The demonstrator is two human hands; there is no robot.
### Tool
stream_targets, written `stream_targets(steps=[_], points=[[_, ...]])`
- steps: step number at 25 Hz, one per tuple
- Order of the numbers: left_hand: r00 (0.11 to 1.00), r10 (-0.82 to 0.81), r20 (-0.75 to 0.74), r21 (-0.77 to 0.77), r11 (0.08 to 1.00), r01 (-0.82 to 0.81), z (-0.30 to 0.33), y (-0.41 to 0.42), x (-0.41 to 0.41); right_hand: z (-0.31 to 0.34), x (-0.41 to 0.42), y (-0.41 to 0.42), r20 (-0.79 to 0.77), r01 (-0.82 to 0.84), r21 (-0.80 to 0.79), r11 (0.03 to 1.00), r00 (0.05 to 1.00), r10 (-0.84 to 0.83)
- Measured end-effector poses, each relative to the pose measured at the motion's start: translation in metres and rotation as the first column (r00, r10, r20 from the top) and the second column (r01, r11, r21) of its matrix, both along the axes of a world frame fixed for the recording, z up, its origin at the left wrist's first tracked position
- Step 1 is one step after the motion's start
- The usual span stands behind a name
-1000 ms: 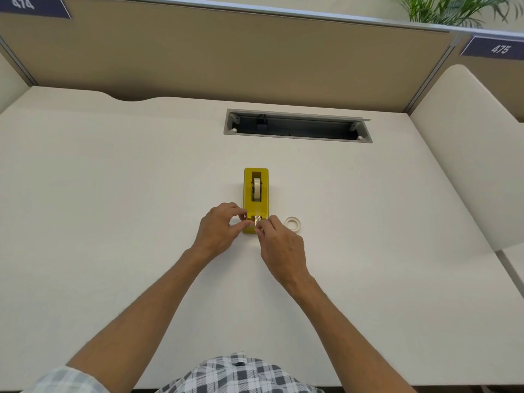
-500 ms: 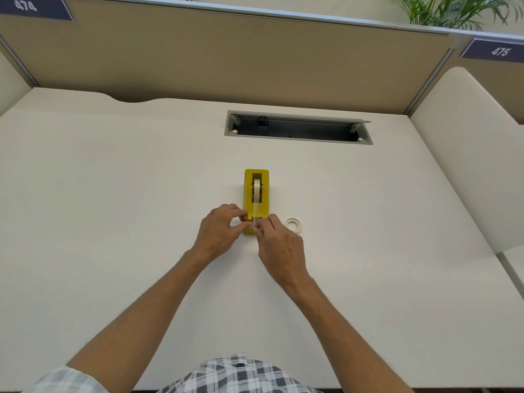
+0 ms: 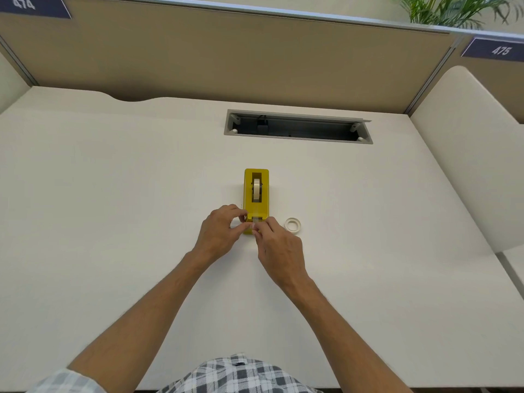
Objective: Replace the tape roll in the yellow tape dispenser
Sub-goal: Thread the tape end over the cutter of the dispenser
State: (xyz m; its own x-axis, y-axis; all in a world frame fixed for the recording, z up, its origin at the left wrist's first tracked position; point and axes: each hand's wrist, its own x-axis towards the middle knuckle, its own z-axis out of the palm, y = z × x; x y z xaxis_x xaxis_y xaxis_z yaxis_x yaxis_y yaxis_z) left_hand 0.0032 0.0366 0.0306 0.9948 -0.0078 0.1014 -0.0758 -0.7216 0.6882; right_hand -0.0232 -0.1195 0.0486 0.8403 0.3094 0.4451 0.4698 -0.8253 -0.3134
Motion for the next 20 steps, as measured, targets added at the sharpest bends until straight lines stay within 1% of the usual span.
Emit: stream_targets(steps=[5, 10, 16, 20], points=[[1.000, -0.002, 0.000, 0.008, 1.000, 0.002, 0.000, 0.000, 0.000, 0.000, 0.000, -0.003, 0.012, 0.002, -0.007, 1.000, 1.000, -0.002], [1.000, 0.002, -0.002, 0.002, 1.000, -0.002, -0.002, 0.000, 0.000, -0.007, 0.000, -0.002, -0.008, 0.007, -0.037, 0.999, 1.000, -0.008], [1.000, -0.020, -0.008, 0.027, 0.999, 0.021, 0.000, 0.000, -0.001, -0.012, 0.002, -0.001, -0.015, 0.002, -0.027, 1.000, 1.000, -0.002], [0.999, -0.039, 0.024, 0.027, 0.999, 0.038, -0.002, 0.001, -0.003, -0.017, 0.003, -0.001, -0.018, 0.004, -0.023, 1.000, 1.000, -0.004]])
